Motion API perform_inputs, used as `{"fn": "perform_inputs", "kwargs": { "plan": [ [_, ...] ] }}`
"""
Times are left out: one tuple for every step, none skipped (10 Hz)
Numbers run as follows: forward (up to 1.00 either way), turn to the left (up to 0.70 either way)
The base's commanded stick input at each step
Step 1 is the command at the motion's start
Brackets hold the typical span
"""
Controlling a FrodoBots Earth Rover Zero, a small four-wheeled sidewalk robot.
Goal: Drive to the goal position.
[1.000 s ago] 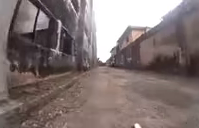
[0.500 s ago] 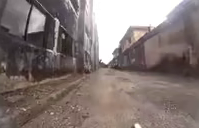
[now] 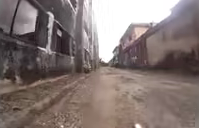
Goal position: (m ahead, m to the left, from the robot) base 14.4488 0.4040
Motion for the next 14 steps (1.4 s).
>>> {"fn": "perform_inputs", "kwargs": {
  "plan": [
    [1.0, -0.27],
    [1.0, -0.27],
    [1.0, -0.27],
    [1.0, 0.0],
    [1.0, 0.0],
    [1.0, 0.0],
    [1.0, 0.0],
    [1.0, 0.0],
    [1.0, 0.0],
    [1.0, 0.0],
    [1.0, 0.0],
    [1.0, 0.0],
    [1.0, 0.0],
    [1.0, 0.0]
  ]
}}
